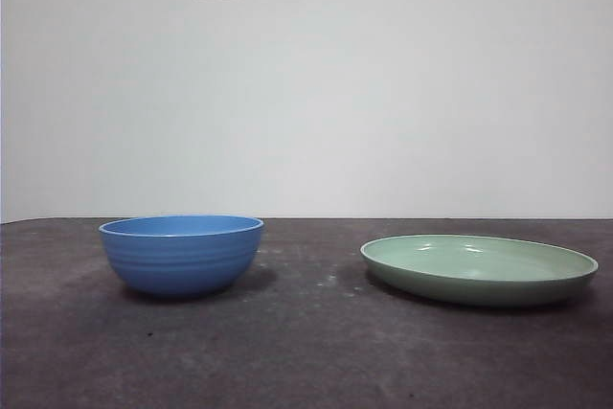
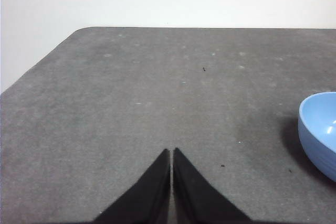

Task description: Pick up the blue bowl, put it on the green plate, put it on desk

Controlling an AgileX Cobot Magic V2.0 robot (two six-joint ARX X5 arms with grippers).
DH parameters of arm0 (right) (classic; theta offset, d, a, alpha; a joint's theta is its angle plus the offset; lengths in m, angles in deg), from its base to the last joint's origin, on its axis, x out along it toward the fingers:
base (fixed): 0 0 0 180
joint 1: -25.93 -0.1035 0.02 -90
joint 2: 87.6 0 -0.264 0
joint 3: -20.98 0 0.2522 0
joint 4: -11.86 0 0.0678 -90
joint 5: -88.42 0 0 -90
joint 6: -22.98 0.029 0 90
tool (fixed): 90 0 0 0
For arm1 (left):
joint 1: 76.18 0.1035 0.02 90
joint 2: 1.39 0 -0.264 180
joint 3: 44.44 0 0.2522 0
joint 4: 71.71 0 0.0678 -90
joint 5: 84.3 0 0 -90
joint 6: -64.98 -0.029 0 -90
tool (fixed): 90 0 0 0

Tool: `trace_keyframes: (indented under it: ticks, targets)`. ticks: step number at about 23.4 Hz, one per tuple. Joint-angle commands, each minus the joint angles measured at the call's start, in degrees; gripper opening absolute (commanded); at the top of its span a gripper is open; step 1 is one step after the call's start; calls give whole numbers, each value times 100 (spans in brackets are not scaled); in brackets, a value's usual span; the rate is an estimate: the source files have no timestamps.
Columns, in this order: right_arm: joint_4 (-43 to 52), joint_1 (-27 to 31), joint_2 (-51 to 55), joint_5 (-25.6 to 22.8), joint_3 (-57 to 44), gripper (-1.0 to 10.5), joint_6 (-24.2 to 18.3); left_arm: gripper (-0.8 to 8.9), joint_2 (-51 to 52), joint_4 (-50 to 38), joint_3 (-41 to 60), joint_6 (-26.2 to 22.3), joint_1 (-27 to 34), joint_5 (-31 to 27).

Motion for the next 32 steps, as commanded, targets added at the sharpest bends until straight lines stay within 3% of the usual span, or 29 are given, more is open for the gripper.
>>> trace_keyframes:
  ticks: [1,5,10,13,21,32]
  targets:
    - [4,-13,13,155,-26,13,463,10,7,33,116,42,11,-2]
    - [-37,-13,13,153,-26,13,713,10,7,33,116,389,11,-2]
    - [-37,-13,13,240,-22,13,1207,10,7,31,111,1327,11,-2]
    - [-31,-13,13,389,-20,13,1279,10,7,37,94,1781,11,0]
    - [-31,-13,13,391,83,13,1537,10,7,98,-116,2247,11,4]
    - [-107,-11,-9,190,927,13,1534,10,-212,522,-1224,2243,11,74]
